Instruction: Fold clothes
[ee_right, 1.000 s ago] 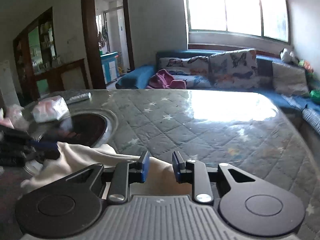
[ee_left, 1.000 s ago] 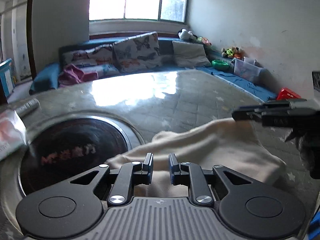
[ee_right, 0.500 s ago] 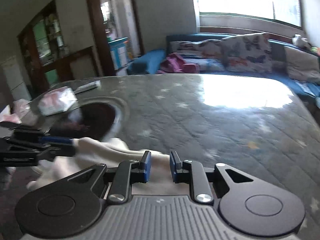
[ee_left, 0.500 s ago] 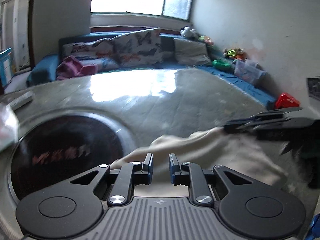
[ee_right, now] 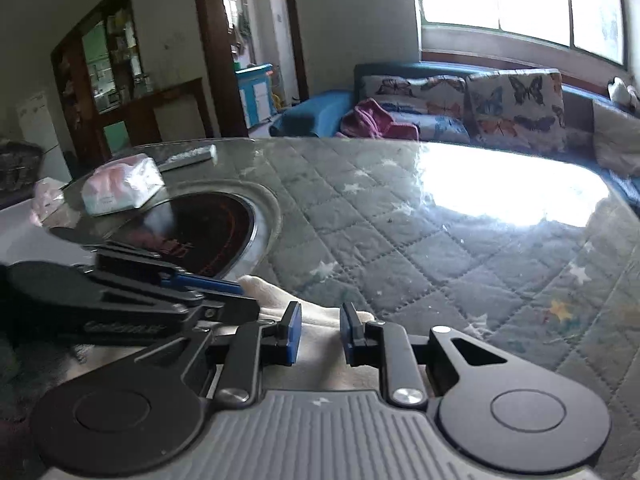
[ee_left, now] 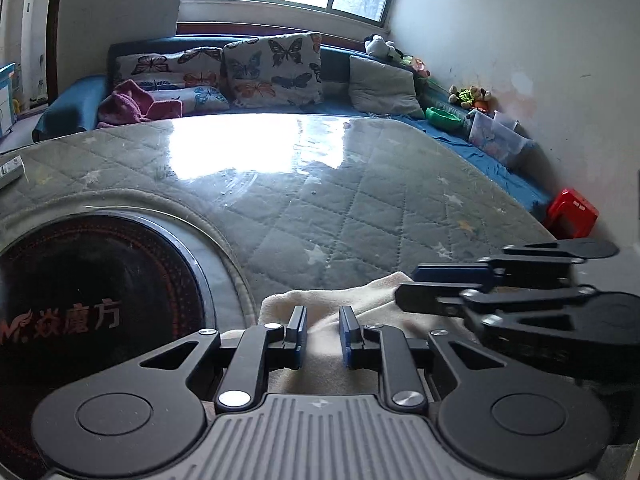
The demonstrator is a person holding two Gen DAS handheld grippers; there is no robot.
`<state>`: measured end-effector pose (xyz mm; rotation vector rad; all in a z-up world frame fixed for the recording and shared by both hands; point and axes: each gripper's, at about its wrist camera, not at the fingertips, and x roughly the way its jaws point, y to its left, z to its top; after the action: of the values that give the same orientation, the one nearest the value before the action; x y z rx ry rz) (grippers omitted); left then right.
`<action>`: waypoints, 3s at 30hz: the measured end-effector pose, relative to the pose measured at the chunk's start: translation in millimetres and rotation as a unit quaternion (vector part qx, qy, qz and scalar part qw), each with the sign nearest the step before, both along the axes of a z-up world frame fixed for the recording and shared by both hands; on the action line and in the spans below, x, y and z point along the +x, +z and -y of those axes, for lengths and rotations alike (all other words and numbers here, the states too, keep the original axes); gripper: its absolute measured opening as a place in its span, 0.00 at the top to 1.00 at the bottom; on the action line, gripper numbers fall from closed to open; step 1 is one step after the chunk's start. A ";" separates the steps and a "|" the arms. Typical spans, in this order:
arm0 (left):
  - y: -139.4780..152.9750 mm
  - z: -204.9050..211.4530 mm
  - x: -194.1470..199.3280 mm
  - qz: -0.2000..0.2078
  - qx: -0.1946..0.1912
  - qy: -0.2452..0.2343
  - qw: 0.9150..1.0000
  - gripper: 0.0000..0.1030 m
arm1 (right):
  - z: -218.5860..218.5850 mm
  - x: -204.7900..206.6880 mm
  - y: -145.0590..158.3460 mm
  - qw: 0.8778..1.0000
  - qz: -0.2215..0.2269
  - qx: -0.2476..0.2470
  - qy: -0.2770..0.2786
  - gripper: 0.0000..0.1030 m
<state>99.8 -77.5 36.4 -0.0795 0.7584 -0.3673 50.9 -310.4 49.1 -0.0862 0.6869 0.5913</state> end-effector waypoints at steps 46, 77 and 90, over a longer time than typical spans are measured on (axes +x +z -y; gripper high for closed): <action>9.3 -33.3 -120.8 0.033 -0.009 0.029 0.999 0.81 | 71.6 -118.5 8.8 1.000 0.002 -0.017 -0.023 0.80; 1.0 -26.2 -17.0 0.012 -0.002 0.047 0.999 0.80 | 59.0 -5.4 -6.6 0.998 -0.010 0.002 -0.064 0.80; 16.3 -31.7 -31.6 0.019 0.002 0.058 0.998 0.61 | 39.3 -28.1 10.0 0.999 0.017 -0.021 -0.038 0.73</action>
<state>68.2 -45.8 52.7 -0.1112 0.7137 -0.2561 22.8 -349.7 59.1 -0.1085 0.6658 0.5024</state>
